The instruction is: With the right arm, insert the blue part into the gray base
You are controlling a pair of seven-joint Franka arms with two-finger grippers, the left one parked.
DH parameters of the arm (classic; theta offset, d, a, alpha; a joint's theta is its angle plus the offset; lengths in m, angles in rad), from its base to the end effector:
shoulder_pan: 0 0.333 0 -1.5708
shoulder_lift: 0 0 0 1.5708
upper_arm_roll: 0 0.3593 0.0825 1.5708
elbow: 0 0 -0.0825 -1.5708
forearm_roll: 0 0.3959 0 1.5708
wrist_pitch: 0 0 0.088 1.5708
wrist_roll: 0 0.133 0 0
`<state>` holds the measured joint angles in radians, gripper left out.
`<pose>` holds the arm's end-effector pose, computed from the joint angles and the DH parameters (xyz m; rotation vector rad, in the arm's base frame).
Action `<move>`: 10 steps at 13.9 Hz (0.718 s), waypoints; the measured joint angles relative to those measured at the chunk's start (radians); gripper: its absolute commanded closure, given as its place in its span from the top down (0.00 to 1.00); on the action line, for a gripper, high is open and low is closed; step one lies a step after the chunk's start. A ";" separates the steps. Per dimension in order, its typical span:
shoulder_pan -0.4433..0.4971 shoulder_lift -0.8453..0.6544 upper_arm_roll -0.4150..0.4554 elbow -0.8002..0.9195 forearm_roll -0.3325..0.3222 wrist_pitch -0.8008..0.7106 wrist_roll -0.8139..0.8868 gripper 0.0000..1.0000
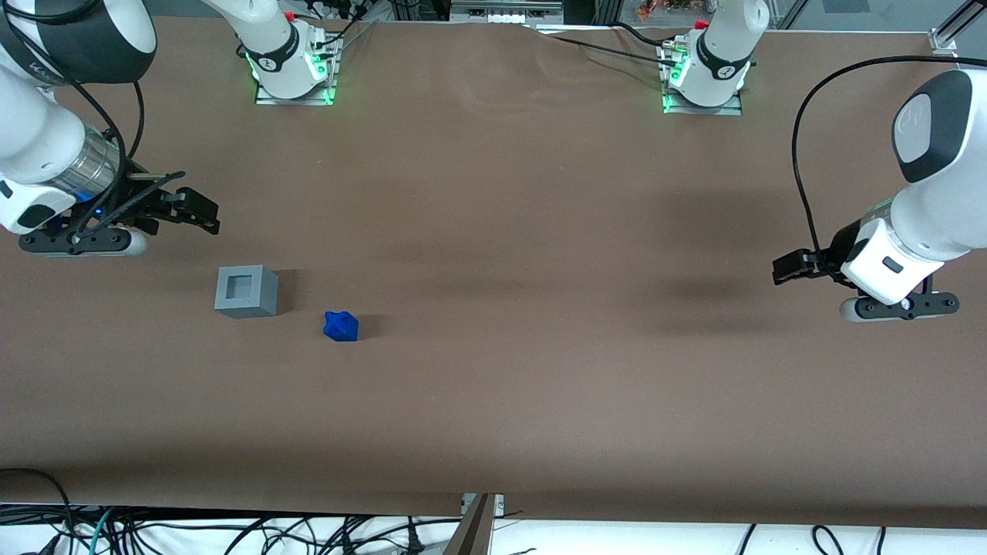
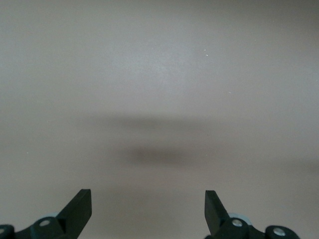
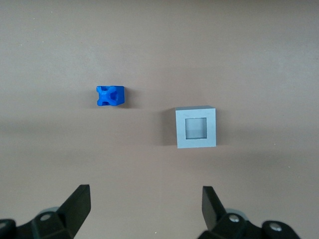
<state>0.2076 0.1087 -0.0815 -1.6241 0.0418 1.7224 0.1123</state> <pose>0.6058 0.0841 0.5652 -3.1105 -0.0120 0.0215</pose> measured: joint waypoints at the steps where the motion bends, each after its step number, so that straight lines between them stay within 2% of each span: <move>1: 0.000 0.000 0.000 0.000 -0.001 0.000 0.000 0.99; 10: -0.001 0.000 0.001 0.001 -0.018 -0.014 0.000 0.99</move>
<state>0.2067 0.1083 -0.0810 -1.6227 0.0234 1.7085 0.1124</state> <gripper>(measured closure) 0.004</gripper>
